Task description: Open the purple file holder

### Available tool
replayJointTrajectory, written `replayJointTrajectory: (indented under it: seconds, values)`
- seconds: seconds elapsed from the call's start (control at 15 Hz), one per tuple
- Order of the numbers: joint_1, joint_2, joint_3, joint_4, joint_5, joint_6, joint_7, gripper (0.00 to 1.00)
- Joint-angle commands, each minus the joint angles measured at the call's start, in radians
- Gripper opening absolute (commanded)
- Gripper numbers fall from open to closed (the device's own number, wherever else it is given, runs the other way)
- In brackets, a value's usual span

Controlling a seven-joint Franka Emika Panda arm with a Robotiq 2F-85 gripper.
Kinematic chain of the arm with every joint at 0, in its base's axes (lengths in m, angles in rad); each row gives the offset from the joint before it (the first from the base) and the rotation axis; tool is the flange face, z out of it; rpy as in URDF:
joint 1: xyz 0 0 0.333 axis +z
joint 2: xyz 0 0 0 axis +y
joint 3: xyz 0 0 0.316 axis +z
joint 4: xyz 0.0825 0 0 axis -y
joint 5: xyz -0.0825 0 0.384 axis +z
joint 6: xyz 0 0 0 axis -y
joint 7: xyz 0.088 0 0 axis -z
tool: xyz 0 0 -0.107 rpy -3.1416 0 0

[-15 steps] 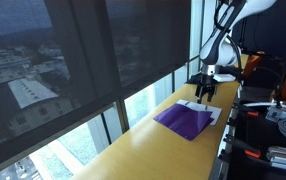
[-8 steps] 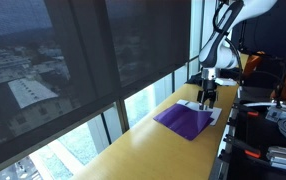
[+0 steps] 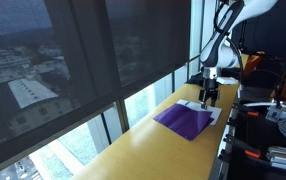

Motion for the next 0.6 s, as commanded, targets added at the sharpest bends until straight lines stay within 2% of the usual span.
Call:
replayJointTrajectory:
  seconds: [0.0,0.53]
  values:
    - [0.007,-0.003,-0.031,-0.002,-0.020,-0.002,-0.004,1.00]
    - [-0.002,0.032,-0.025,0.009,-0.002,0.029,-0.014,1.00]
